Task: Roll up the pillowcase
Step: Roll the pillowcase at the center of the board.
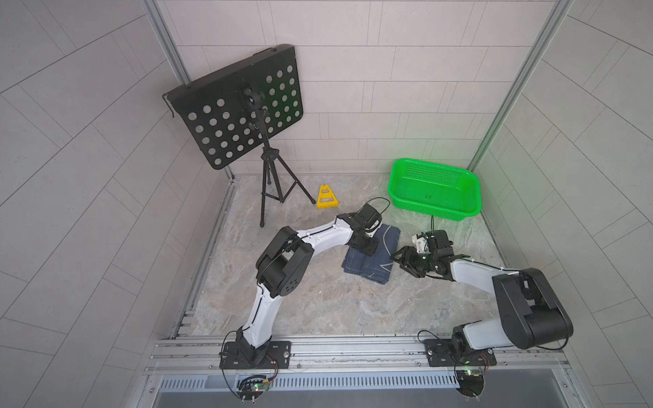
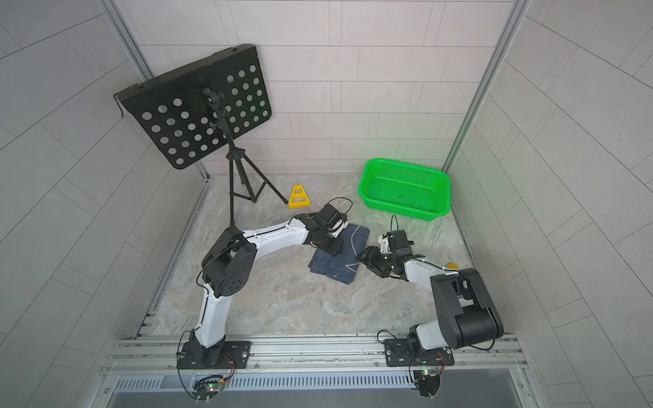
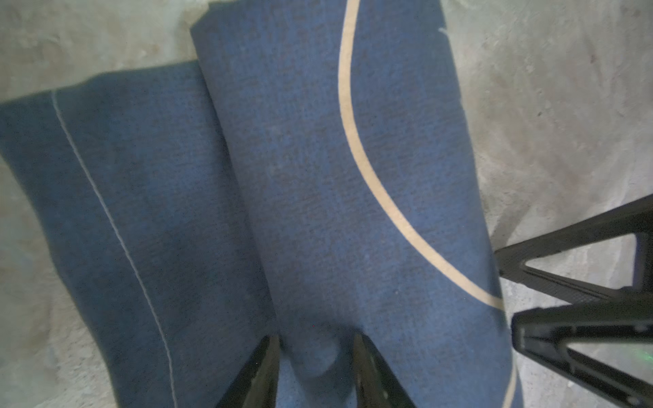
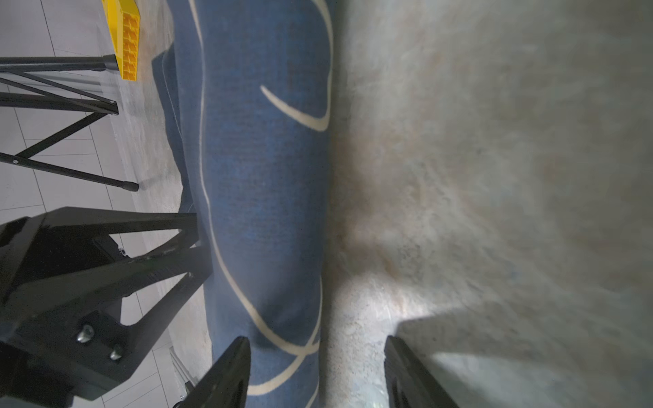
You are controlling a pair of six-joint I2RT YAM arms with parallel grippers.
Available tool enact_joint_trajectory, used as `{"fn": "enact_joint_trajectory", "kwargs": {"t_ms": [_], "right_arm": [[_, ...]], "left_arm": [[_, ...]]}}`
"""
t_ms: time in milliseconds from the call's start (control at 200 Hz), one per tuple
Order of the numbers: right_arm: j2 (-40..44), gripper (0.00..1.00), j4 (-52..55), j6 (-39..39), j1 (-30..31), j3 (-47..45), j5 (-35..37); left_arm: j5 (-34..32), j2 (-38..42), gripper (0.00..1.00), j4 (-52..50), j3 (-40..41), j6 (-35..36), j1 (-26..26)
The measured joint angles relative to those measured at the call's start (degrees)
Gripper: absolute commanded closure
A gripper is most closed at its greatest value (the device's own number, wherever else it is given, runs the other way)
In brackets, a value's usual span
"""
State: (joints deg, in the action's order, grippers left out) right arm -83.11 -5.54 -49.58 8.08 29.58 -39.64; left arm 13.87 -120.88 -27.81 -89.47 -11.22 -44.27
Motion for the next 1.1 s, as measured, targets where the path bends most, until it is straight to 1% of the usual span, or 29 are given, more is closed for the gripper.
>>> {"fn": "enact_joint_trajectory", "kwargs": {"t_ms": [145, 230, 285, 365, 430, 505, 565, 705, 851, 966, 1101], "right_arm": [[-2.93, 0.42, -5.81, -1.64, 0.02, -0.07, -1.38], [-5.51, 0.49, -10.34, -3.02, 0.07, -0.04, -2.69], [-7.04, 0.55, -12.96, -4.00, 0.26, -0.04, -3.28], [-8.26, 0.70, -14.95, -5.57, 0.55, -0.11, -4.00], [-8.07, 0.80, -15.54, -6.21, 0.55, -0.33, -4.31], [-6.43, 0.86, -13.88, -6.08, 0.55, -0.33, -3.93], [-3.82, 0.90, -8.94, -4.50, 0.68, 0.48, -2.89], [1.20, 0.90, 9.46, 1.62, 0.79, 7.78, 3.48], [2.56, 0.90, 26.75, 5.97, 0.76, 16.63, 12.07], [2.47, 0.86, 36.37, 6.88, 1.40, 20.04, 18.38], [0.26, 0.77, 44.59, 7.54, 4.33, 24.83, 24.63]], "left_arm": [[-0.66, -0.13, 0.58, -0.22, -0.22, 0.57, -0.02], [-0.74, -0.33, 0.58, -0.26, -0.31, 0.61, -0.13], [-0.81, -0.59, 0.58, -0.28, -0.31, 0.63, -0.15], [-0.85, -0.96, 0.57, -0.33, -0.31, 0.68, -0.15], [-0.87, -1.05, 0.56, -0.42, -0.31, 0.74, -0.15], [-0.87, -1.05, 0.53, -0.55, -0.31, 0.76, -0.15], [-0.87, -0.94, 0.52, -0.70, -0.31, 0.76, -0.15], [-1.05, 0.44, 0.51, -1.92, -0.28, 0.63, -0.26], [-0.85, 4.24, 0.50, -2.84, 0.09, 0.11, -0.26], [-0.37, 7.32, 0.50, -2.89, 0.59, -0.44, -0.26], [-0.13, 9.03, 0.49, -2.91, 1.36, -0.81, -0.15]]}}
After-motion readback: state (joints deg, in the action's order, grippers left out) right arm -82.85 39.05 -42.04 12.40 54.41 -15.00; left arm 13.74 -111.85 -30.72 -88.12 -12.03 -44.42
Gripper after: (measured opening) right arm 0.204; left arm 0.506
